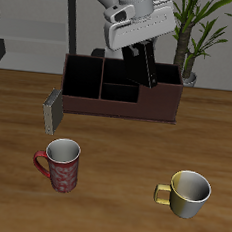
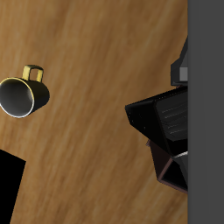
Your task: Place the black book into the back desk caddy's front compartment
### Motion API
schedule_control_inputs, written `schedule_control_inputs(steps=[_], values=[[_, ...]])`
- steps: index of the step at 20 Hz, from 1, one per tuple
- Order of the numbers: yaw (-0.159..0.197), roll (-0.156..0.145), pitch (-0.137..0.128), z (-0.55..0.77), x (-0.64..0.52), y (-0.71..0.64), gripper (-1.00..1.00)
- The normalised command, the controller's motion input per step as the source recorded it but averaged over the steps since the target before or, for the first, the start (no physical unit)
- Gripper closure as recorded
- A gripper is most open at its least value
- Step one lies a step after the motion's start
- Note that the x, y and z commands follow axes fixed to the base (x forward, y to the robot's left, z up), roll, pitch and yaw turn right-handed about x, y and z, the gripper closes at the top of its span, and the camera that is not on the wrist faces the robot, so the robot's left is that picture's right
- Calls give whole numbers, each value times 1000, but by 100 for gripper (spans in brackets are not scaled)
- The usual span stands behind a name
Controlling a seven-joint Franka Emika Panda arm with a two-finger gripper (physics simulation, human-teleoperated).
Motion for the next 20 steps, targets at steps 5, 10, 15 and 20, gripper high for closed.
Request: schedule_control_inputs(steps=[5, 10, 15, 20], values=[[78, -42, -2, 229, -313, -112, 100], [76, -52, -4, 201, -276, -205, 100], [105, -53, 36, 161, -206, -190, 100], [113, -35, 43, 92, -116, -88, 100]])
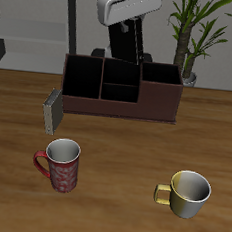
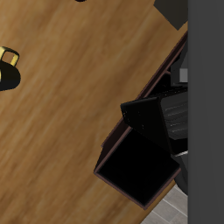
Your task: Place the black book into the back desk caddy's front compartment
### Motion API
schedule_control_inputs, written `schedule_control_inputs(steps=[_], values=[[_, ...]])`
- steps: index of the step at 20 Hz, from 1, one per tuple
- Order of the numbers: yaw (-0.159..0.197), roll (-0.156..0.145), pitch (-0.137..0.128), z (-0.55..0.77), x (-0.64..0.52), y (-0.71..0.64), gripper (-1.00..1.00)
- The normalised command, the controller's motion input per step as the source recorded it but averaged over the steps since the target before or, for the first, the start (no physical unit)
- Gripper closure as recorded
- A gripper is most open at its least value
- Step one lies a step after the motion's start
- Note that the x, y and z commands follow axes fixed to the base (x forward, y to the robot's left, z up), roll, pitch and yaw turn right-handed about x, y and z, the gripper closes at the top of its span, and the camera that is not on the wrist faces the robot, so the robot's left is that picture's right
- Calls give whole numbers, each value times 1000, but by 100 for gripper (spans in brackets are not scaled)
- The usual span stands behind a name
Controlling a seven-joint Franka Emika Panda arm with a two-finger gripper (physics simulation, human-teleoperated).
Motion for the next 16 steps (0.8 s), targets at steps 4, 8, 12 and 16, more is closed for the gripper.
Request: schedule_control_inputs(steps=[4, 8, 12, 16], values=[[144, -37, 56, 22, 18, -72, 100], [131, -60, 6, 67, 55, -140, 100], [120, -32, 32, 46, 55, -148, 100], [80, -34, -32, 84, 3, -82, 100]])
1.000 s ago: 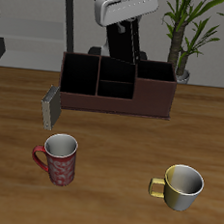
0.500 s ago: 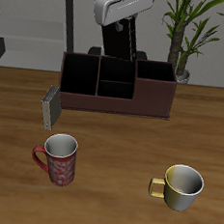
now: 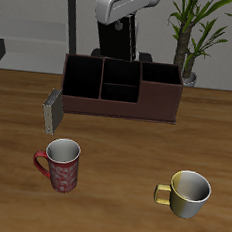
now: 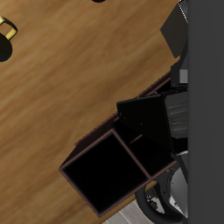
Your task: Place the black book into the back desk caddy's front compartment
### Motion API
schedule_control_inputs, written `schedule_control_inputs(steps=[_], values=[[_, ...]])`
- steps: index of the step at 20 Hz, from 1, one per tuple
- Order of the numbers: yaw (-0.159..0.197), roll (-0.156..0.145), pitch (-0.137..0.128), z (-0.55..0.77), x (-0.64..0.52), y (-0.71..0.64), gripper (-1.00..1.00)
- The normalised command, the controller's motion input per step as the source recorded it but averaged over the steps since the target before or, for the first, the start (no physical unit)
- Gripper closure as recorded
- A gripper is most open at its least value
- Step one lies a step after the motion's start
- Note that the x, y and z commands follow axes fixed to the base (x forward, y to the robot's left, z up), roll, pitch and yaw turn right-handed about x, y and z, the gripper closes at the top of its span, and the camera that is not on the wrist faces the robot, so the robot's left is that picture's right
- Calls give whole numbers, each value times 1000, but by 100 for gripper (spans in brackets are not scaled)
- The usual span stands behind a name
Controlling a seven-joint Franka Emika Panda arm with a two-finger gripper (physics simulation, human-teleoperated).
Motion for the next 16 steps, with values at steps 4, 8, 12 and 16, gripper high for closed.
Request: schedule_control_inputs(steps=[4, 8, 12, 16], values=[[165, -9, 15, -169, 8, 106, 100], [162, 11, -27, -106, -9, 193, 100], [47, 2, 1, -51, 27, 123, 100], [48, -16, 22, -143, -20, 46, 100]])
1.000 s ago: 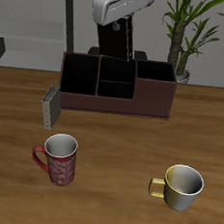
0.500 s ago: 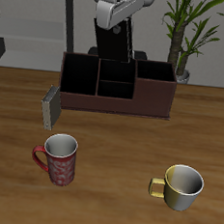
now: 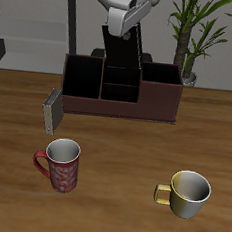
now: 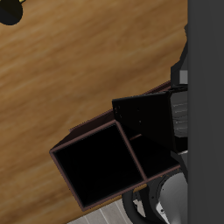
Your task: Place the black book into the back desk caddy's front compartment
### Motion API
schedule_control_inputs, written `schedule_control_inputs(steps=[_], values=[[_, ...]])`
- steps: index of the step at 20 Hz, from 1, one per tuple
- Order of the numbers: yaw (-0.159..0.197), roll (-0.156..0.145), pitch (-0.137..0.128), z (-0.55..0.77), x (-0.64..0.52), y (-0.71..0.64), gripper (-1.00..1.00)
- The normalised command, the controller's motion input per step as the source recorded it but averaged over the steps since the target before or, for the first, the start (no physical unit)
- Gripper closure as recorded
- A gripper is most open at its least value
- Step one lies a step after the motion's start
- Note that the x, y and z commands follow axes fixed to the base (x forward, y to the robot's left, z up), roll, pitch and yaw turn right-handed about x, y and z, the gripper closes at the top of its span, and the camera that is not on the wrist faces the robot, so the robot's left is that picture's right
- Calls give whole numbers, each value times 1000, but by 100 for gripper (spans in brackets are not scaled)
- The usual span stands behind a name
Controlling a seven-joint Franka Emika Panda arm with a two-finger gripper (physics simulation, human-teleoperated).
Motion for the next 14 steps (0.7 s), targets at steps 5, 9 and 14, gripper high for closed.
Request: schedule_control_inputs(steps=[5, 9, 14], values=[[35, -21, 14, -109, -109, -75, 100], [55, -8, 33, -151, -138, -38, 100], [23, 8, 19, -97, -78, 27, 100]])
